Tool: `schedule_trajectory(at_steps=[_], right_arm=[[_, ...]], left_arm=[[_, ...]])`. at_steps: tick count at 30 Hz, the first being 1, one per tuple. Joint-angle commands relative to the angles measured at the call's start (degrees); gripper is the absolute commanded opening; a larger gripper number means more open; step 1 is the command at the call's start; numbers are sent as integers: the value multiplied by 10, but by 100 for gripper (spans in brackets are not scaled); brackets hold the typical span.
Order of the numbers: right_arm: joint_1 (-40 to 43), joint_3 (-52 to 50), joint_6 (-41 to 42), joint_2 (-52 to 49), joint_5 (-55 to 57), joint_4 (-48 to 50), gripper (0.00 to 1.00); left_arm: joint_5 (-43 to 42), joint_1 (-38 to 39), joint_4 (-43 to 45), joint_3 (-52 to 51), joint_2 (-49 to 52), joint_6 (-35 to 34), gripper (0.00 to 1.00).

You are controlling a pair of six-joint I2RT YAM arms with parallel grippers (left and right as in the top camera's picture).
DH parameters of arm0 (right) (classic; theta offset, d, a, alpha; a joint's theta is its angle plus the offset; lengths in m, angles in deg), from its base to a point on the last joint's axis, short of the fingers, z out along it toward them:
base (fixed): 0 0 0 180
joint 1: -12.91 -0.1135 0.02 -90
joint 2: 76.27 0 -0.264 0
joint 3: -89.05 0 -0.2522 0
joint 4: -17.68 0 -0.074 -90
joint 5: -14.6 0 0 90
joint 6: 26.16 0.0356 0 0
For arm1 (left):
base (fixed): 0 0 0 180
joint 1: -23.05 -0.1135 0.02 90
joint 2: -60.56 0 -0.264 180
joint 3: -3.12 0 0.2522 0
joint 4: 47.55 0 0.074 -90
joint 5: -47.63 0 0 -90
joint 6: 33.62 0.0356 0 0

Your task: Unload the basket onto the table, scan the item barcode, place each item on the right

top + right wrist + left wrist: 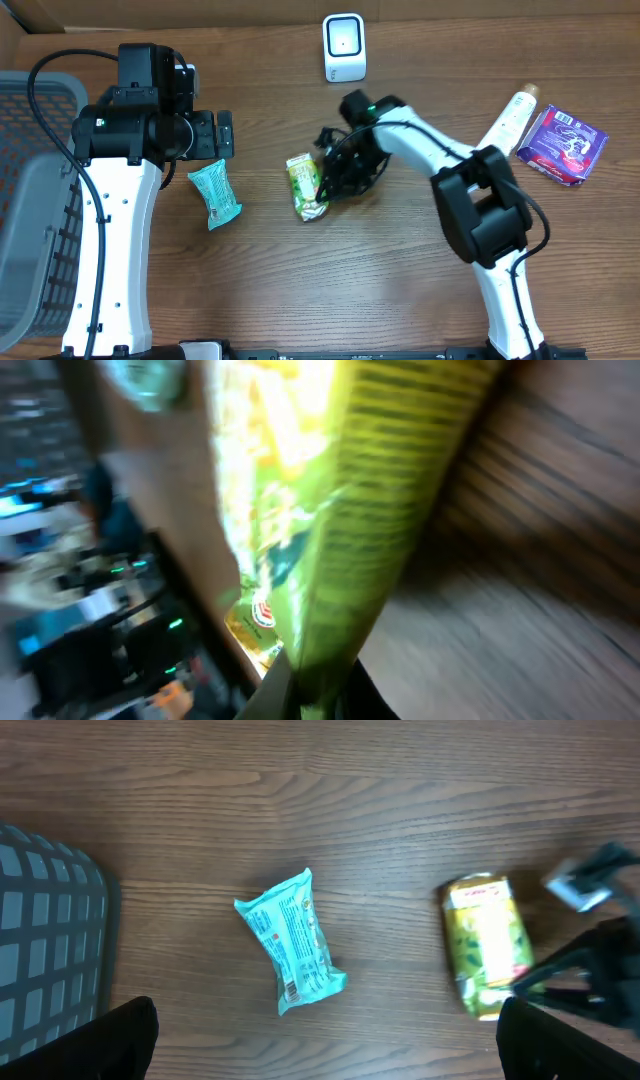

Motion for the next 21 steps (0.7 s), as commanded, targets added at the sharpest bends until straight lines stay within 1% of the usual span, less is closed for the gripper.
schedule_trajectory(at_steps=[1,3,5,8,9,12,16,21], right_arm=[[30,14,-102,3,-134,-18,4],[41,14,-101,3,-126,-29,4],[46,14,-92,3,-70,-38,4],[45,14,-56,3,40,-47,24],[43,14,-45,3,69,-49,27],[39,14,-17,3,130,-46,40],[44,30,-4,3,165,-43,49],[52,90,-4,3,185,-50,61]], left_arm=[[-4,0,0,7,3,1,100],[-4,0,0,7,3,1,100],[-4,0,0,7,3,1,100],[-4,0,0,7,3,1,100],[-4,0,0,7,3,1,100],[-4,0,0,7,3,1,99],[-4,0,0,7,3,1,100],[-4,0,0,7,3,1,100]])
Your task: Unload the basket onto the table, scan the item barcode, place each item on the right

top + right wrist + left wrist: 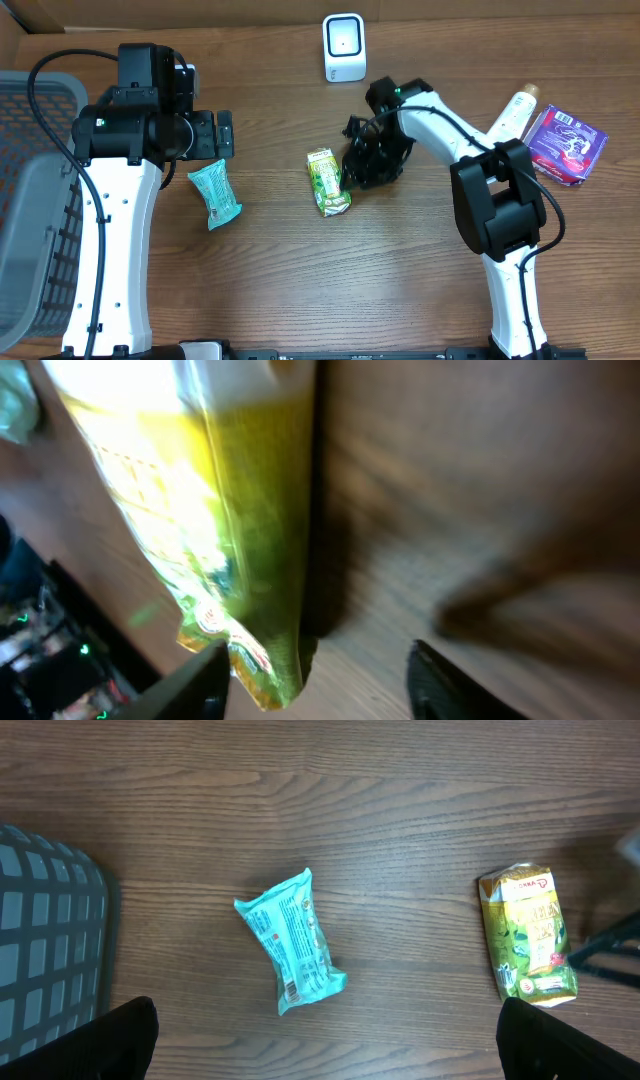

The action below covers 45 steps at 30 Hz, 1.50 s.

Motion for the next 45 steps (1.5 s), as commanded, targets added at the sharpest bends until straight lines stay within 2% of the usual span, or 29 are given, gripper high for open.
schedule_trajectory(at_steps=[1,2,5,19,21,22,25,26,28,31,33,40,45], right_arm=[[6,56,4,3,29,6,64],[6,61,4,3,29,14,72],[-4,60,15,3,30,45,80],[-64,-28,84,1,52,186,77],[-64,-44,97,1,52,195,71],[-64,-52,101,1,52,198,64],[-64,-60,107,1,46,200,27],[-63,-60,107,1,38,200,19],[-59,-58,106,1,16,199,10],[-49,-54,106,1,-44,195,4],[-42,-47,103,1,-87,184,4],[0,7,-44,14,-364,83,4],[25,33,-74,39,-422,26,4]], left_arm=[[-5,0,0,7,3,1,100],[-5,0,0,7,3,1,100],[-5,0,0,7,3,1,99],[-5,0,0,7,3,1,100],[-5,0,0,7,3,1,100],[-5,0,0,7,3,1,100],[-5,0,0,7,3,1,99],[-5,0,0,7,3,1,100],[-5,0,0,7,3,1,100],[-5,0,0,7,3,1,100],[-5,0,0,7,3,1,100],[-5,0,0,7,3,1,100],[-5,0,0,7,3,1,100]])
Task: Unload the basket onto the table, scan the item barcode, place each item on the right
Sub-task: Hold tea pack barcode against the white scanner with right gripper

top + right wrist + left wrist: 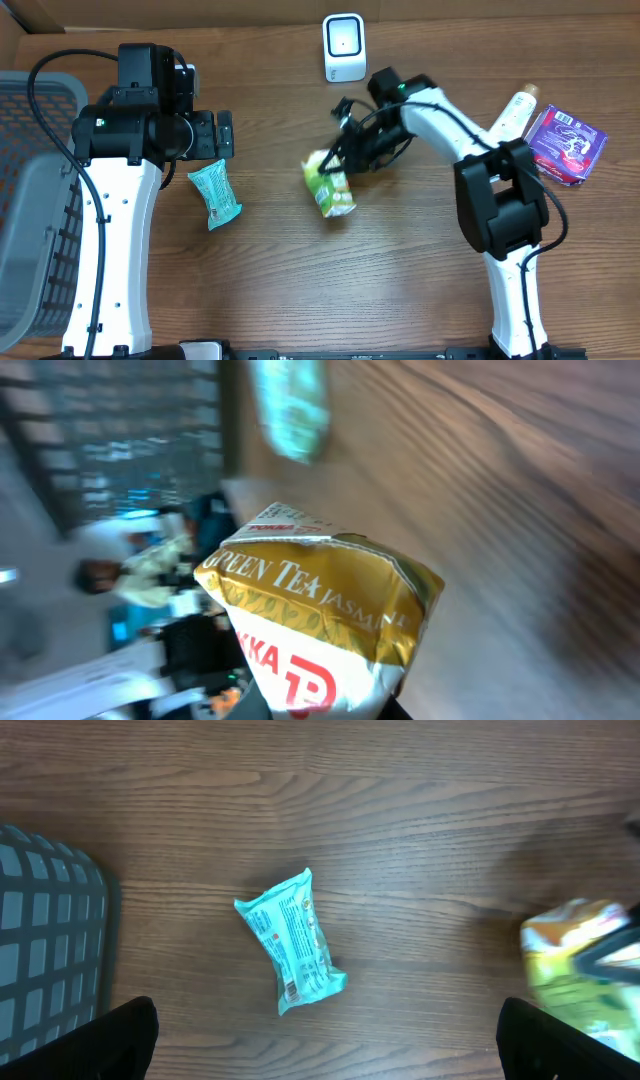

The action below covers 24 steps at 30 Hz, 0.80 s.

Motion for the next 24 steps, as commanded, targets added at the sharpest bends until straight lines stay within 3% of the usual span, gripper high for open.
schedule_trajectory(at_steps=[1,7,10,16,24], right_arm=[[17,38,-42,47,-128,-22,4],[40,84,-23,85,-253,-45,4],[47,116,23,95,-253,-43,4],[48,170,25,118,-251,-39,4],[46,250,64,149,-78,-38,4]], left_arm=[[-4,0,0,7,3,1,99],[-4,0,0,7,3,1,100],[-4,0,0,7,3,1,100],[-4,0,0,7,3,1,99],[-4,0,0,7,3,1,99]])
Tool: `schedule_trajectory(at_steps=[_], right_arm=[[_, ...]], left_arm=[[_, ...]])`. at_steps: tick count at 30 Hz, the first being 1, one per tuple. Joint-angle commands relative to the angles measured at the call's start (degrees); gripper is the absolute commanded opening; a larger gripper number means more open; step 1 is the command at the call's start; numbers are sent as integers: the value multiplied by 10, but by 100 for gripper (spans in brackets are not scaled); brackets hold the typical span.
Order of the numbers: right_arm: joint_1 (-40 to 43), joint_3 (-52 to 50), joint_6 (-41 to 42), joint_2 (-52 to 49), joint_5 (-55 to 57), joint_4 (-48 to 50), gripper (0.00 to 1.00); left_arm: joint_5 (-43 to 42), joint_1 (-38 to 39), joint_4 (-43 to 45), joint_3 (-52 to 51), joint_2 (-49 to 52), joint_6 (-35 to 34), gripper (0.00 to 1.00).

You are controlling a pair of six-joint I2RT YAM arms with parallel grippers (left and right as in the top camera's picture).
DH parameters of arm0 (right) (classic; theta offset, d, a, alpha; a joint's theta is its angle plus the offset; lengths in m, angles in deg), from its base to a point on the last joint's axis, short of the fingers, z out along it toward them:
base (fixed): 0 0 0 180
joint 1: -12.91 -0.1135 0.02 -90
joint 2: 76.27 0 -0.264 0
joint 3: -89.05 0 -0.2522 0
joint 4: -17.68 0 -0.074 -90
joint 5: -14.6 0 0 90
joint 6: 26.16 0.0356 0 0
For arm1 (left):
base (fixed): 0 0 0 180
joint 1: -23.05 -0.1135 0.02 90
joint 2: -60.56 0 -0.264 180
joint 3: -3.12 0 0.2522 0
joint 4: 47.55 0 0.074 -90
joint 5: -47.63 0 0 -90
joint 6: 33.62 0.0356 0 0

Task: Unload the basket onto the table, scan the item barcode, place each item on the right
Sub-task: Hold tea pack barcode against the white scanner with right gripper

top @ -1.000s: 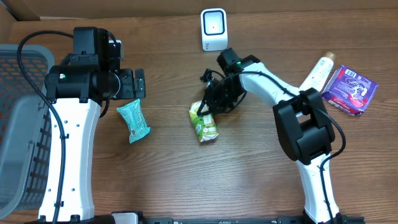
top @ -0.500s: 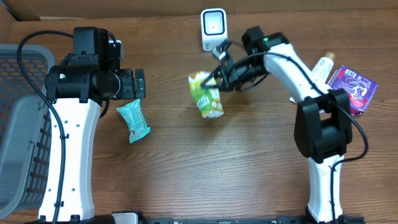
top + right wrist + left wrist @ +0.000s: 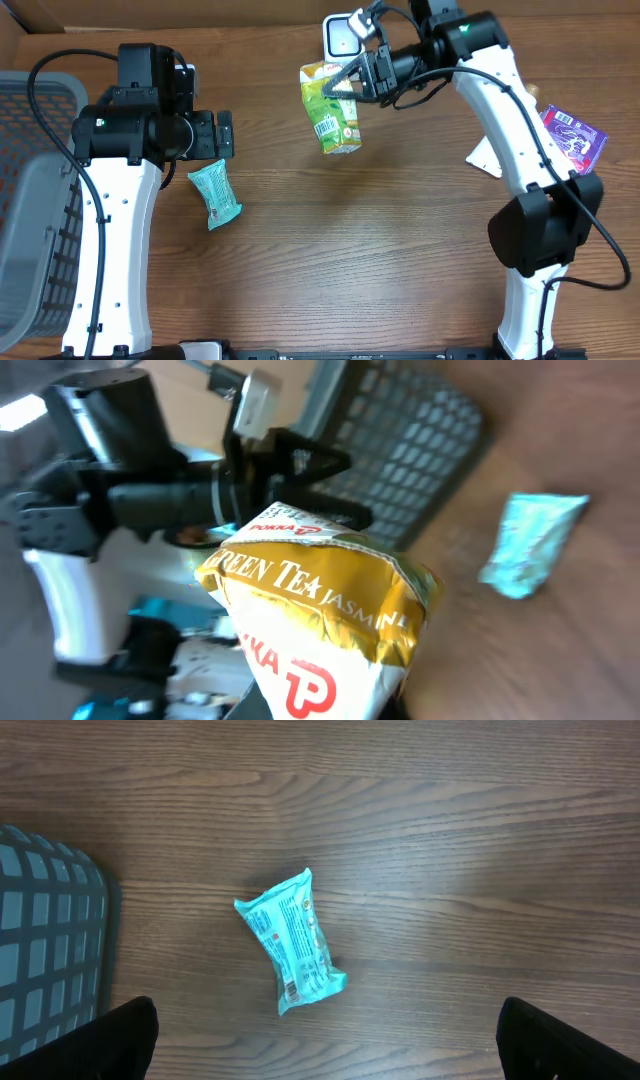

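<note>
My right gripper [image 3: 362,78] is shut on a green tea carton [image 3: 331,106], holding it in the air at the back of the table, just in front and left of the white scanner [image 3: 344,45]. In the right wrist view the carton [image 3: 320,610] fills the middle, its gold top with "Green Tea Jasmine" facing the camera. My left gripper [image 3: 222,135] stands open above a teal snack packet [image 3: 214,195]; in the left wrist view the teal packet [image 3: 291,940] lies on the wood with its barcode near its lower end.
A grey basket [image 3: 35,200] stands at the left edge. At the far right lie a purple packet [image 3: 574,135] and a white bottle [image 3: 485,150] partly behind the right arm. The left arm [image 3: 115,230] rises along the left side.
My right gripper has lifted the green tea carton from just above the table's middle to high up near the scanner. The left arm and teal packet have not moved.
The carton lay on the table's middle with my right gripper at its side. Then it lay a little further right, the gripper beside it. After that the gripper held it tilted just above the wood, and now holds it up by the scanner.
</note>
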Motion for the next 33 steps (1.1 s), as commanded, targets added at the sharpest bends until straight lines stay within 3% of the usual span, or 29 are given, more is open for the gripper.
schedule_trajectory(at_steps=[1,3,5,9,12,17,26,33], right_arm=[[-2,44,24,55,76,0,4],[-3,57,24,72,148,-1,4],[-9,61,23,97,288,0,4],[-45,61,21,116,660,12,4],[-76,51,2,105,849,47,4],[-101,39,-127,67,921,132,4],[-106,38,-297,-52,1074,379,4],[-107,37,-393,-139,1076,520,4]], left_arm=[[-5,0,0,7,3,1,99],[-5,0,0,7,3,1,100],[-5,0,0,7,3,1,100],[-5,0,0,7,3,1,100],[-5,0,0,7,3,1,99],[-5,0,0,7,3,1,99],[-5,0,0,7,3,1,100],[-5,0,0,7,3,1,99]])
